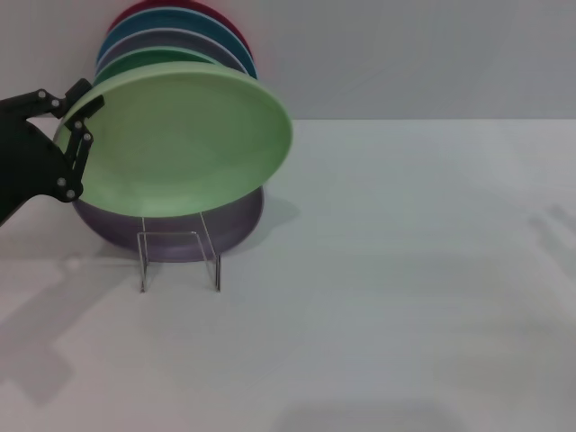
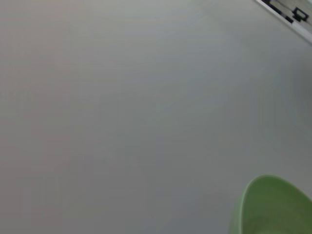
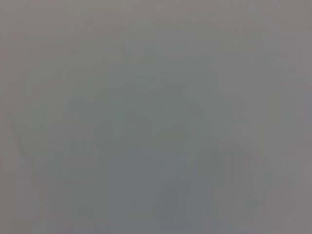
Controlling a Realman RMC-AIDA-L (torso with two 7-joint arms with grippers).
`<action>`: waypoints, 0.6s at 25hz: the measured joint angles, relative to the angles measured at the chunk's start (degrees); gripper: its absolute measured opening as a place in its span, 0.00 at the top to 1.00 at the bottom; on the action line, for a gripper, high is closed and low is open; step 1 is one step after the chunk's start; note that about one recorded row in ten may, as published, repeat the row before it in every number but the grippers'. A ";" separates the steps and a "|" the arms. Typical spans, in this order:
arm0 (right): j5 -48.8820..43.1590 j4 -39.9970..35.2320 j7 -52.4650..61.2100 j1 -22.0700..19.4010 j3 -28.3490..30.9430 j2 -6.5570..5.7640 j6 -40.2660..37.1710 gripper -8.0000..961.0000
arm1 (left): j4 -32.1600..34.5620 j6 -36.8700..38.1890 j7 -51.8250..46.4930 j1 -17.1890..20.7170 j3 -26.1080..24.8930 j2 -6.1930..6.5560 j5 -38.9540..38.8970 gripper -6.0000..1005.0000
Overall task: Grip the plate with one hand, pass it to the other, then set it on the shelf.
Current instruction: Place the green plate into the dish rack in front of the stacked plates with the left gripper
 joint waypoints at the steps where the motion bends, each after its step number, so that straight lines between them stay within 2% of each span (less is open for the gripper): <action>1: 0.00 0.00 0.01 0.01 -0.05 0.00 0.11 0.33 | 0.19 -0.37 0.42 0.10 0.02 0.00 0.00 0.93; 12: 0.00 0.00 0.03 0.09 -0.08 0.00 1.21 0.32 | 1.45 -0.89 0.44 0.61 0.18 -0.08 -0.07 0.93; 15: 0.00 0.00 0.03 0.09 -0.08 0.00 1.26 0.32 | 1.72 -0.95 0.44 0.85 2.36 -0.12 -0.09 0.93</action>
